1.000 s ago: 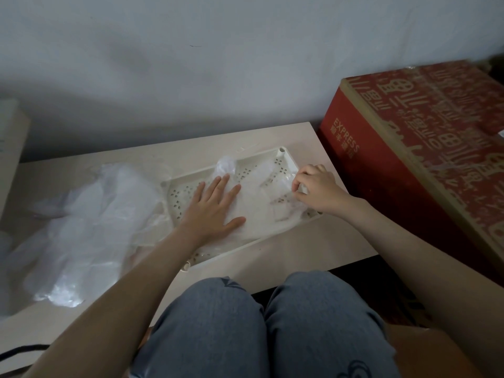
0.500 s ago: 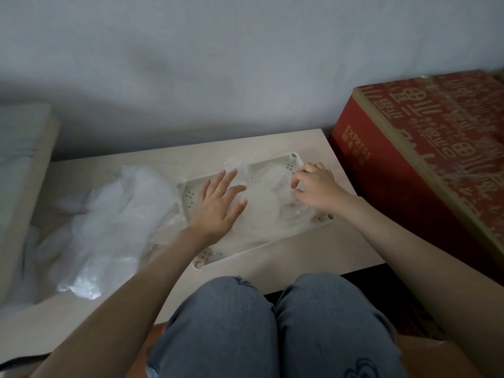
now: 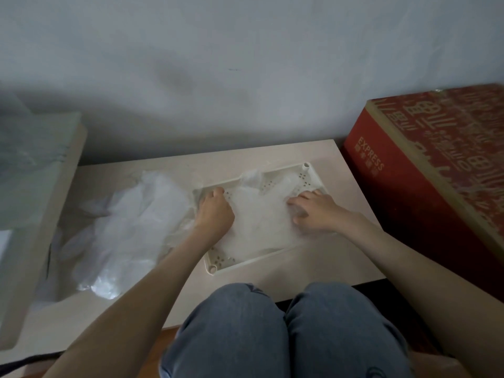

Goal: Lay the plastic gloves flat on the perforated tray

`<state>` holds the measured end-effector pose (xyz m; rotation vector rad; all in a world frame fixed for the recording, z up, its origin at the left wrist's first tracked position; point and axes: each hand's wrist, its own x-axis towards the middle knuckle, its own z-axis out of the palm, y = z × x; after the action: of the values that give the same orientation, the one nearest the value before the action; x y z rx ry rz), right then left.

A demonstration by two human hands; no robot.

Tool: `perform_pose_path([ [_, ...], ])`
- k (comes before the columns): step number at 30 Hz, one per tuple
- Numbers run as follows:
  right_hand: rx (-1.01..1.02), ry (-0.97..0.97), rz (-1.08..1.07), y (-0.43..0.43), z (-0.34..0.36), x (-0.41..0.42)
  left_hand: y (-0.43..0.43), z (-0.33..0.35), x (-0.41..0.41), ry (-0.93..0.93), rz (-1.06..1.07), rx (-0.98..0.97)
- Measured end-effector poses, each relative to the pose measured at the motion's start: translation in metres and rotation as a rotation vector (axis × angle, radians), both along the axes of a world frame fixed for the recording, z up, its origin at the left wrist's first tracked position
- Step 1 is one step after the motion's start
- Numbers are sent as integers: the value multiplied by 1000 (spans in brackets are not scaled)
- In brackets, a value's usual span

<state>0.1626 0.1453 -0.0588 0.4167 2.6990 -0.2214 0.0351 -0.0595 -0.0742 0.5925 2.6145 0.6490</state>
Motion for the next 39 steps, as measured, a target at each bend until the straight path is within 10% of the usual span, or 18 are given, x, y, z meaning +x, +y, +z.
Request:
perform_pose_path([
  [39, -39, 79, -75, 9, -2, -3, 47, 10, -23, -186, -211, -68],
])
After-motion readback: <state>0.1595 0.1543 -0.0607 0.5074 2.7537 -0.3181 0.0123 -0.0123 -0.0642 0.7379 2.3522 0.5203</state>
